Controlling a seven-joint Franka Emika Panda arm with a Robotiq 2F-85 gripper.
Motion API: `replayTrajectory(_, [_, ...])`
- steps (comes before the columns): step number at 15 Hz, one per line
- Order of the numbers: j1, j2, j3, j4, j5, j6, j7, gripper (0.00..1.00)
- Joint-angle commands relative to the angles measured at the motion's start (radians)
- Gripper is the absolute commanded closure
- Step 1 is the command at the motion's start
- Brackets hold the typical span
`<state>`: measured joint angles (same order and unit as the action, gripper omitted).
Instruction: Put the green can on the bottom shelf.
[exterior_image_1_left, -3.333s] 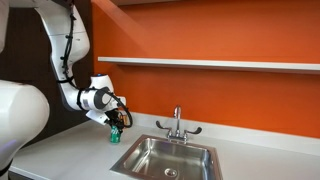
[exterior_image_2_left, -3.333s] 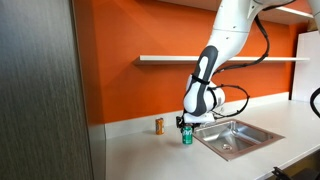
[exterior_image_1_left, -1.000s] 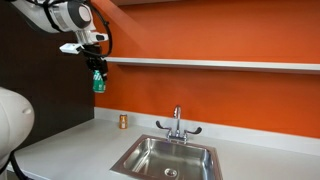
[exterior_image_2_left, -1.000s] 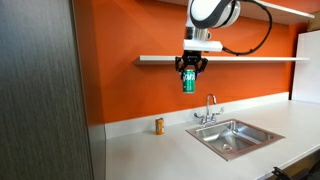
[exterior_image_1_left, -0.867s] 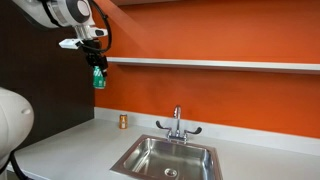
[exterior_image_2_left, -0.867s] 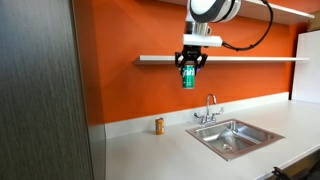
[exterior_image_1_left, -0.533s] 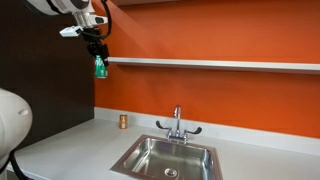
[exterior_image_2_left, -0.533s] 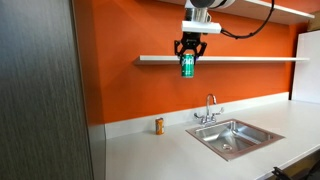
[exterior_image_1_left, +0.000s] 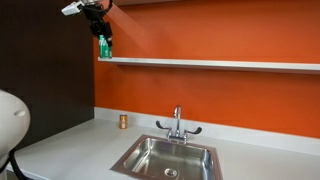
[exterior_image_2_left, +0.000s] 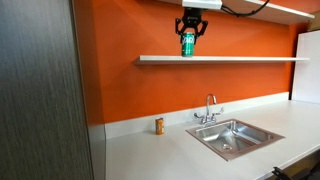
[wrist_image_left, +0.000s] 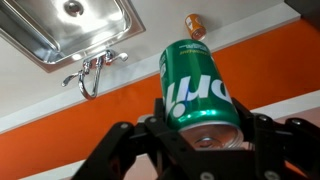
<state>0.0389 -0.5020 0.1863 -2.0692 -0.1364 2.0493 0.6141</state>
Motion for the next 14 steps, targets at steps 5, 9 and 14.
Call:
replayTrajectory(5, [-0.045,0.151,0.01,0.264,-0.054,-0.107,-0.078,0.61])
replayTrajectory(9, [-0.041,0.254,-0.005,0.38,-0.077,-0.123,-0.142,0.61])
replayTrajectory(14, [-0.028,0.343,-0.038,0.46,-0.085,-0.065,-0.212,0.61])
